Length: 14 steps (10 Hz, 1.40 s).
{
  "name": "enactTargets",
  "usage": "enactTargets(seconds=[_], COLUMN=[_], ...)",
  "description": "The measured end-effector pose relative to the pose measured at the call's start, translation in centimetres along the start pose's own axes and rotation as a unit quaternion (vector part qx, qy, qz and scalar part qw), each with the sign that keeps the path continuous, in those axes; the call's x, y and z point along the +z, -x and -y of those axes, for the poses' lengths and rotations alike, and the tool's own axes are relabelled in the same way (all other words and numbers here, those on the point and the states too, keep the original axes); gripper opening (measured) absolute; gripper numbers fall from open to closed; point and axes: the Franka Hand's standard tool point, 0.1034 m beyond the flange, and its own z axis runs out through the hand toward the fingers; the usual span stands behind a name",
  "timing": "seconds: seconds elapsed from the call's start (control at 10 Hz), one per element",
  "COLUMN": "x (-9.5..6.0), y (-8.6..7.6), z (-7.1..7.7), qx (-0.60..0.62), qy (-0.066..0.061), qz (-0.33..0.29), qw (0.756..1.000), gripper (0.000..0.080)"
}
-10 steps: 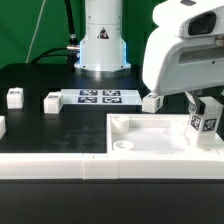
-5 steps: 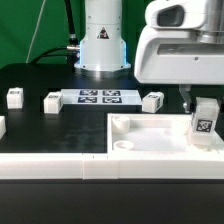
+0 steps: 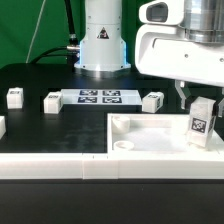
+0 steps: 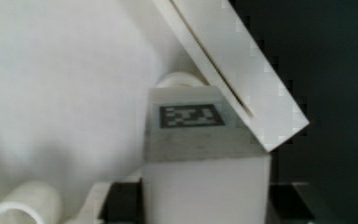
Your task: Assemble one leg
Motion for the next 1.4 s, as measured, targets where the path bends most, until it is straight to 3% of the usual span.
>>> enactTargets(seconds=[0.2, 0.5, 0.6, 0.7, 1.0, 1.4], x=[0.01, 0.05, 0.06, 0.11, 0.16, 0.23], y=[-0.09, -0.01, 0.02, 0.19, 0.44, 0.48], z=[-0.10, -0.12, -0.10, 0.03, 0.18, 0.19], qx=[0.085, 0.100, 0.076, 0.071, -0.098, -0.298], qy=[0.002, 0.003, 0.003, 0.003, 0.004, 0.005], qz=[-0.002, -0.001, 0.000, 0.000, 0.000, 0.001], qw=[0.996, 0.995, 0.997, 0.997, 0.995, 0.955], gripper=[0.0292, 0.0292, 0.0475, 0.0590, 0.0646, 0.0648])
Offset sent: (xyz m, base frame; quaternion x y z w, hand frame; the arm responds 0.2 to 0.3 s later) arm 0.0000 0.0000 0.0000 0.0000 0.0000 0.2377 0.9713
